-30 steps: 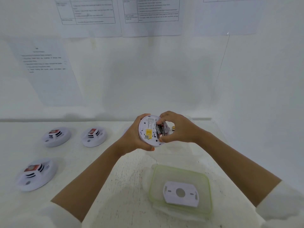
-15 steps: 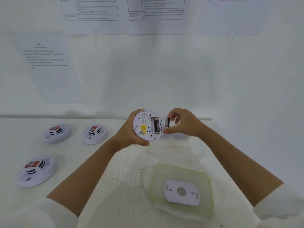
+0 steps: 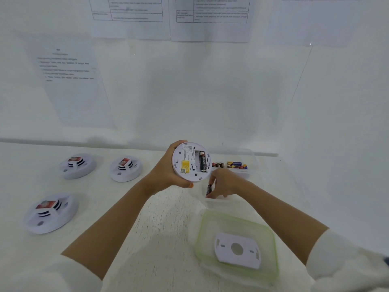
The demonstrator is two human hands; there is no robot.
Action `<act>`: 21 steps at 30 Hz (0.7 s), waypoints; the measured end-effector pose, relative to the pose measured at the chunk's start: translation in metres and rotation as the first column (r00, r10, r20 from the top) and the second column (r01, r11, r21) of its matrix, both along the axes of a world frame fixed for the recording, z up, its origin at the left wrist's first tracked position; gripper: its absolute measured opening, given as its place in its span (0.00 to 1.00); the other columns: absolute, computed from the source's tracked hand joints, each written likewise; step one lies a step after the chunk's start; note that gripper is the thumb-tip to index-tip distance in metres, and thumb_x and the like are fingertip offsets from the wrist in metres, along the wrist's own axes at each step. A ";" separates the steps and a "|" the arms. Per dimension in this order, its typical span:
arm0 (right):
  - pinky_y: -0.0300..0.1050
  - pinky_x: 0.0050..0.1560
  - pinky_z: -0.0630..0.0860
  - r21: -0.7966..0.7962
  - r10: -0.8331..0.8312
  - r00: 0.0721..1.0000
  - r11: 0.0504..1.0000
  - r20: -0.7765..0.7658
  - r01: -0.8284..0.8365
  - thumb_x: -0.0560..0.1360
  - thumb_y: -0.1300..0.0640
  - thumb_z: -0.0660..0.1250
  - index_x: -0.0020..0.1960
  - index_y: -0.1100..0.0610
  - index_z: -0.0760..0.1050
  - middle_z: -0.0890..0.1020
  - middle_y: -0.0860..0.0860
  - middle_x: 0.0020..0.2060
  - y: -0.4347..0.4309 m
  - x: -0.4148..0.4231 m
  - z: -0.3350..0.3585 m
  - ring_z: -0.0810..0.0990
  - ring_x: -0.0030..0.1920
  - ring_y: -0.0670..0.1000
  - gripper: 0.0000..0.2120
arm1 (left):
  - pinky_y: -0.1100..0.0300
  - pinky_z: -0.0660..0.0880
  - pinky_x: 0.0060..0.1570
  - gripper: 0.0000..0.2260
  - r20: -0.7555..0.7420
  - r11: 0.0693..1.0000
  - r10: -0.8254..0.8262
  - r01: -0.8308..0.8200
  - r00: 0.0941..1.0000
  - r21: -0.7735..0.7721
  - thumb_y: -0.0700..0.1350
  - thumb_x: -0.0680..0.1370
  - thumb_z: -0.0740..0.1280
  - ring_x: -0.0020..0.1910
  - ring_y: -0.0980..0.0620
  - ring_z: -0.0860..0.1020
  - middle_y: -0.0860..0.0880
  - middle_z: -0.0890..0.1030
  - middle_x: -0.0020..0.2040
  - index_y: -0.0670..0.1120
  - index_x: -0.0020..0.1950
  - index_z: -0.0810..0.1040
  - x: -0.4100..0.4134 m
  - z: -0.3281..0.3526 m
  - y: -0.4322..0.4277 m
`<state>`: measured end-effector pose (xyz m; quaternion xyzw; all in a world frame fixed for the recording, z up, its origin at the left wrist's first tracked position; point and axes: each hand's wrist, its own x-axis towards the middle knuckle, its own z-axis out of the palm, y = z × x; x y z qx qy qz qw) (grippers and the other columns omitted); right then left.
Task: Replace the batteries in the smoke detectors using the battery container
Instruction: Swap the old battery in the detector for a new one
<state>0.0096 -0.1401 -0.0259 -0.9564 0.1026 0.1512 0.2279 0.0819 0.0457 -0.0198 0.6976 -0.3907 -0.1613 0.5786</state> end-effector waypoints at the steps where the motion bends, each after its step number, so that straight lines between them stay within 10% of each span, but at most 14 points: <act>1: 0.38 0.30 0.70 0.008 -0.003 1.000 1.000 0.001 0.003 0.66 0.52 0.76 0.58 0.61 0.72 0.82 0.58 0.41 -0.001 0.001 -0.001 0.75 0.28 0.49 0.26 | 0.66 0.76 0.49 0.45 -0.002 1.000 -0.002 0.002 1.000 0.000 0.35 0.57 0.76 0.59 0.63 0.72 0.52 0.70 0.64 0.52 0.68 0.60 0.000 0.000 0.000; 7: 0.38 0.30 0.72 0.084 -0.045 0.999 0.996 0.015 0.044 0.72 0.53 0.70 0.55 0.61 0.73 0.78 0.49 0.31 -0.005 0.000 0.002 0.74 0.25 0.47 0.16 | 0.67 0.76 0.49 0.43 0.001 1.000 -0.024 0.024 1.000 -0.002 0.35 0.57 0.76 0.59 0.64 0.71 0.53 0.70 0.63 0.52 0.67 0.61 -0.003 0.000 -0.003; 12: 0.45 0.37 0.74 0.292 -0.312 0.788 0.940 0.531 0.175 0.75 0.60 0.61 0.44 0.53 0.74 0.79 0.52 0.35 -0.006 -0.008 0.037 0.74 0.30 0.49 0.04 | 0.65 0.76 0.49 0.44 -0.001 1.000 -0.031 0.031 1.000 -0.005 0.35 0.57 0.77 0.58 0.64 0.72 0.53 0.70 0.62 0.52 0.68 0.61 -0.003 0.001 -0.003; 21: 0.36 0.33 0.62 0.128 -0.091 0.768 0.992 0.634 0.011 0.72 0.57 0.68 0.48 0.58 0.70 0.67 0.46 0.33 0.019 -0.018 0.040 0.66 0.35 0.45 0.09 | 0.65 0.77 0.45 0.45 -0.019 0.999 -0.042 0.041 0.999 -0.022 0.31 0.57 0.76 0.56 0.63 0.75 0.52 0.71 0.61 0.50 0.68 0.60 -0.007 -0.003 -0.007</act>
